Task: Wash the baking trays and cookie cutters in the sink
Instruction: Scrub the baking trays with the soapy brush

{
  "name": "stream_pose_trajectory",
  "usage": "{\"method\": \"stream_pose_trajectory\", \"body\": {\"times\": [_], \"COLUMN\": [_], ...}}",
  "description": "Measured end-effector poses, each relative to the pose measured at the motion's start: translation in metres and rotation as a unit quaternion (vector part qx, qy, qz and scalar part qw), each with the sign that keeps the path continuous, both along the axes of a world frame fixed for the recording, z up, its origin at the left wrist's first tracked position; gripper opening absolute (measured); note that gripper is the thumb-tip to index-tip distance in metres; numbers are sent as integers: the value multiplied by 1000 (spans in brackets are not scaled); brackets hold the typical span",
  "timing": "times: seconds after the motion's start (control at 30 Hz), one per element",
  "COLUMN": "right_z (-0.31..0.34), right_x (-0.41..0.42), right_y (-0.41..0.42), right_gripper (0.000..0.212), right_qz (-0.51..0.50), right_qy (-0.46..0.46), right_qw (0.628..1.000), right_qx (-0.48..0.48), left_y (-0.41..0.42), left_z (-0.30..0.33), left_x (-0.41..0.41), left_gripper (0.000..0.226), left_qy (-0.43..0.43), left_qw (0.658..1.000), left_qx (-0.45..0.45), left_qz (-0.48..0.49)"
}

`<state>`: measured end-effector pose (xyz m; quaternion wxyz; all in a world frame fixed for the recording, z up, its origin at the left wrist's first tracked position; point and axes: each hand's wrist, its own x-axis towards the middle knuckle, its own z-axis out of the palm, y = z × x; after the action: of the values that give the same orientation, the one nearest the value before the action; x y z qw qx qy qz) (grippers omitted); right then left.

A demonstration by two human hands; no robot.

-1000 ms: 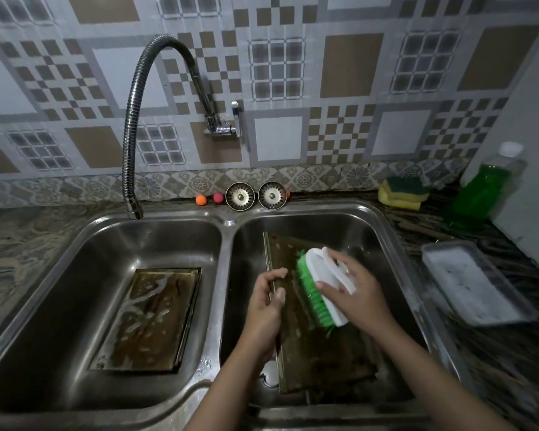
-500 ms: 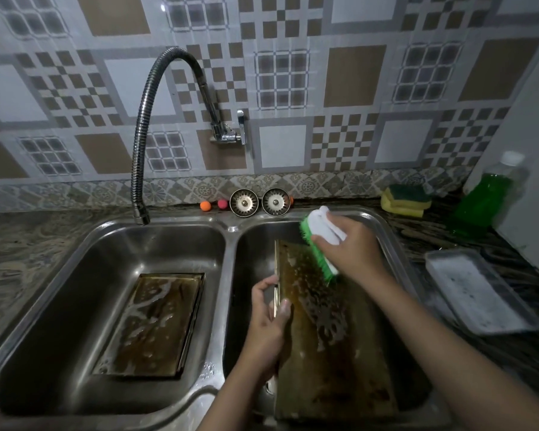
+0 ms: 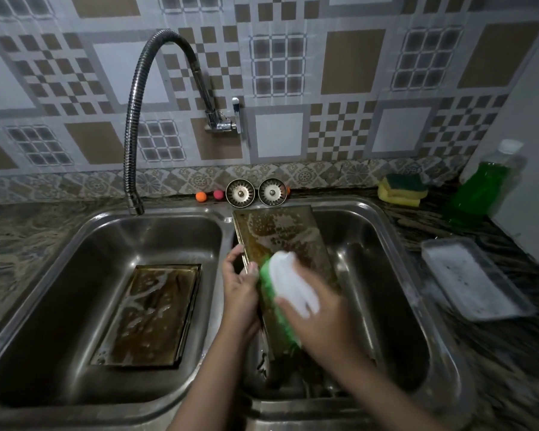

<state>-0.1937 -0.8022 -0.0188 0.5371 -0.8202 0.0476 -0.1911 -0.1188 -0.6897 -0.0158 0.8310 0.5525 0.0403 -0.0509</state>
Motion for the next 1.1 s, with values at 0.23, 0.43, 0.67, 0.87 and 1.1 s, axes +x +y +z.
{"method": "stream_pose_trajectory", "body": {"times": [0.23,0.43,0.67,0.87,1.1], "right_z": [-33,-1,-45,-9,27], "right_x": [0,10,-21,25,57], "right_y": [-55,-13,-28,-65,-40], "right_gripper": [61,59,62,61,46], "right_qz": [-103,-61,-8,3,117], "right_qy": [55,13,64,63,59], "right_qw": [993,997,996,998,991], "right_qx": [28,54,66,30,-8], "left_y": [13,-18,19,16,-3], "left_z": [3,-8,-3,1,1], "left_x": [4,-6,10,2,-5], "left_gripper": [37,34,34,36,34], "left_qy": [8,30,10,-51,-135], "left_qw": [999,999,997,995,975], "left_qx": [-21,-14,17,65,162], "left_qz": [23,18,76,47,-62]}}
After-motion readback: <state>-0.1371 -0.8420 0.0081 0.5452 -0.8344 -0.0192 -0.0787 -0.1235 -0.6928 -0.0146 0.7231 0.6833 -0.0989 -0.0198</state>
